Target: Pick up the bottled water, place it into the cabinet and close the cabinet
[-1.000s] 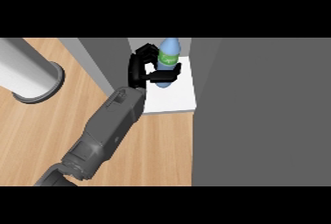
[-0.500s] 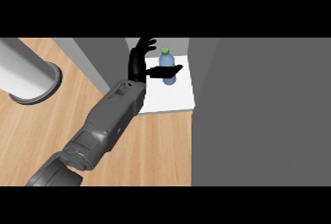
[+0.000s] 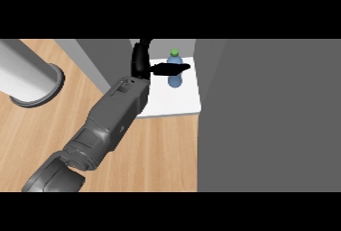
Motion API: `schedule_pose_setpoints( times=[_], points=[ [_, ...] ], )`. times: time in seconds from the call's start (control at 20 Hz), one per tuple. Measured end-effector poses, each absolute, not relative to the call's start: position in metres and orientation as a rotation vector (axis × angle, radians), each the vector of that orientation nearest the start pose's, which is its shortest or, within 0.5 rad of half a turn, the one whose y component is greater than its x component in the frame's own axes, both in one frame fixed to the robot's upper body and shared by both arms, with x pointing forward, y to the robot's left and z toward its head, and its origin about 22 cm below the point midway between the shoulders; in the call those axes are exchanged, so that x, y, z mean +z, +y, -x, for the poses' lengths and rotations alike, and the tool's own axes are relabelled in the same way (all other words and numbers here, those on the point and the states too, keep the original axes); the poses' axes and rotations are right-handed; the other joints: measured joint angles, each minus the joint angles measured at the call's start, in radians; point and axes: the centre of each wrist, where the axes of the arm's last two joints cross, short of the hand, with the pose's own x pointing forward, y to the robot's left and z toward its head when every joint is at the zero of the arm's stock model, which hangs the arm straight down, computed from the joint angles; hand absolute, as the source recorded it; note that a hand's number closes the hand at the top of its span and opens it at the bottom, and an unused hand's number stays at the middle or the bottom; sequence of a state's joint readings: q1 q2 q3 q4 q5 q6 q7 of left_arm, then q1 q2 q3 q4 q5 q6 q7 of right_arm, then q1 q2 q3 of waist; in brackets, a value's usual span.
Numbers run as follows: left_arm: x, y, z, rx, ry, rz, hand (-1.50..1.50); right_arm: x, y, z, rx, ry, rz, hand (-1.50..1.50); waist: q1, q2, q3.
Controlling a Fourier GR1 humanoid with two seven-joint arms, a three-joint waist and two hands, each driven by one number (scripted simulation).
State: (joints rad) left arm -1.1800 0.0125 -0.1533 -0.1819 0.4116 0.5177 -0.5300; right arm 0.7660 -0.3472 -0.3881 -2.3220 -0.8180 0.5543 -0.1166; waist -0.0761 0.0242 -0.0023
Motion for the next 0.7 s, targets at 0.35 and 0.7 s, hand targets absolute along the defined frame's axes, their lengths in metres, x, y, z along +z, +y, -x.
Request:
schedule_pose_setpoints(
  times=[0.35, 0.7],
  points=[
    [0.0615, 0.0847, -0.4384, -0.016, -1.886, -0.132, -1.5, 0.1278, -0.3538, -0.0561, 0.102, -1.899, -0.31, -1.5, 0.01, -0.007, 0.0],
    [0.054, 0.082, -0.4306, 0.03, -1.916, -0.064, -1.5, 0.1311, -0.354, -0.0584, 0.107, -1.884, -0.302, -1.5, 0.014, -0.017, 0.001]
  ],
)
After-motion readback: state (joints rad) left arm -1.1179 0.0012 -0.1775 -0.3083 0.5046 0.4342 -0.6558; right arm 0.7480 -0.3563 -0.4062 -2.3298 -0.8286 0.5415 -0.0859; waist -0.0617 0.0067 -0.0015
